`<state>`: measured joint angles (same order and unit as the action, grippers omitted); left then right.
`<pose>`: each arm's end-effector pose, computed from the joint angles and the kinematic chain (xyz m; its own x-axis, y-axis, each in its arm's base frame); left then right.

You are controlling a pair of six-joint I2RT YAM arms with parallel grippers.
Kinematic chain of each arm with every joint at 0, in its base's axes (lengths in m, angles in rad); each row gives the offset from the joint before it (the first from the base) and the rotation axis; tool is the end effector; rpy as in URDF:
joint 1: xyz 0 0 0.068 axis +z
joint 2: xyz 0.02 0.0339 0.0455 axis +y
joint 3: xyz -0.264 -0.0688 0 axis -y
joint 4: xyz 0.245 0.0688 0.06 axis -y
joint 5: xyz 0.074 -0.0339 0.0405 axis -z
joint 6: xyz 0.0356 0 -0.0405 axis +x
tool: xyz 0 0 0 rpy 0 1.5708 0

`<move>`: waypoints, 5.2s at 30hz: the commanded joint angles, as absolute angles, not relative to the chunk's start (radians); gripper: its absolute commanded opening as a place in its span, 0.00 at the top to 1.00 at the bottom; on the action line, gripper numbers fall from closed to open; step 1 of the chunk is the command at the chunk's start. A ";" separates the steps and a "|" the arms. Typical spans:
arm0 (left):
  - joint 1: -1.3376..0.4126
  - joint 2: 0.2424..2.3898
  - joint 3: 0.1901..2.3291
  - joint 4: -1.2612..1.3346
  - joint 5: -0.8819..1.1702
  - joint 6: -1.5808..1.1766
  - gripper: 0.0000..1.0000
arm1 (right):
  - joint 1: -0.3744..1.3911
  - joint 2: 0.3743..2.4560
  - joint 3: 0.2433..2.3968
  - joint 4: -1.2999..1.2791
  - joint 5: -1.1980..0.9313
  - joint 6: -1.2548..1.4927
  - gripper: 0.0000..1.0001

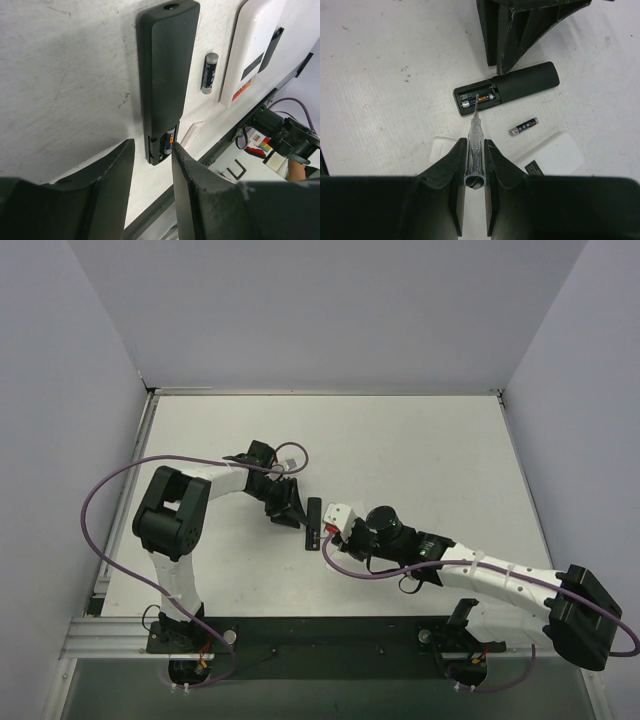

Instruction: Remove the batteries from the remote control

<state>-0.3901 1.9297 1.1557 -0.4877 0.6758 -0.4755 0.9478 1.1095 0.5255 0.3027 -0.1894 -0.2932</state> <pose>0.3253 -0.1578 0.1354 -0.9997 0.0249 0.0023 0.0169 0.7430 -0.6690 0.1373 0.2026 0.2346 0.1060 -0.3390 -0.9348 -0.9114 0.3428 -0.2276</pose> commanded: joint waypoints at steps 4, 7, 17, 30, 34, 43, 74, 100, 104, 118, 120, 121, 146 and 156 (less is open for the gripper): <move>-0.403 1.931 1.120 -0.399 0.767 -0.508 0.56 | 0.934 1.176 0.636 0.189 -0.328 -0.412 1.00; -0.405 1.936 1.132 -0.413 0.756 -0.503 0.58 | 0.933 1.204 0.669 0.147 -0.324 -0.436 1.00; -0.405 1.967 1.150 -0.428 0.743 -0.500 0.60 | 0.930 1.233 0.726 0.081 -0.296 -0.494 1.00; -0.405 1.987 1.158 -0.434 0.744 -0.503 0.67 | 0.917 1.264 0.770 0.054 -0.262 -0.522 1.00; -0.405 1.990 1.158 -0.431 0.749 -0.506 0.68 | 0.916 1.275 0.781 0.049 -0.256 -0.525 1.00; -0.403 1.993 1.160 -0.431 0.759 -0.508 0.69 | 0.914 1.308 0.804 0.046 -0.267 -0.523 1.00; -0.388 2.017 1.147 -0.391 0.810 -0.541 0.75 | 0.937 1.379 0.943 -0.136 -0.206 -0.595 1.00; -0.374 2.006 1.146 -0.397 0.798 -0.538 0.75 | 0.905 1.335 0.939 -0.137 -0.247 -0.672 1.00; -0.371 2.003 1.144 -0.397 0.787 -0.540 0.75 | 0.897 1.333 0.924 -0.137 -0.262 -0.686 1.00; -0.367 2.003 1.144 -0.400 0.785 -0.543 0.75 | 0.894 1.348 0.887 -0.146 -0.261 -0.733 1.00; -0.367 2.003 1.146 -0.399 0.784 -0.541 0.75 | 0.893 1.353 0.882 -0.146 -0.255 -0.735 1.00; -0.367 2.002 1.144 -0.399 0.782 -0.541 0.75 | 0.894 1.354 0.877 -0.147 -0.255 -0.735 1.00; -0.360 2.008 1.143 -0.396 0.779 -0.546 0.71 | 0.877 1.454 0.894 -0.149 -0.390 -0.684 1.00; -0.360 2.013 1.143 -0.396 0.779 -0.548 0.71 | 0.865 1.367 0.764 0.035 -0.380 -0.560 1.00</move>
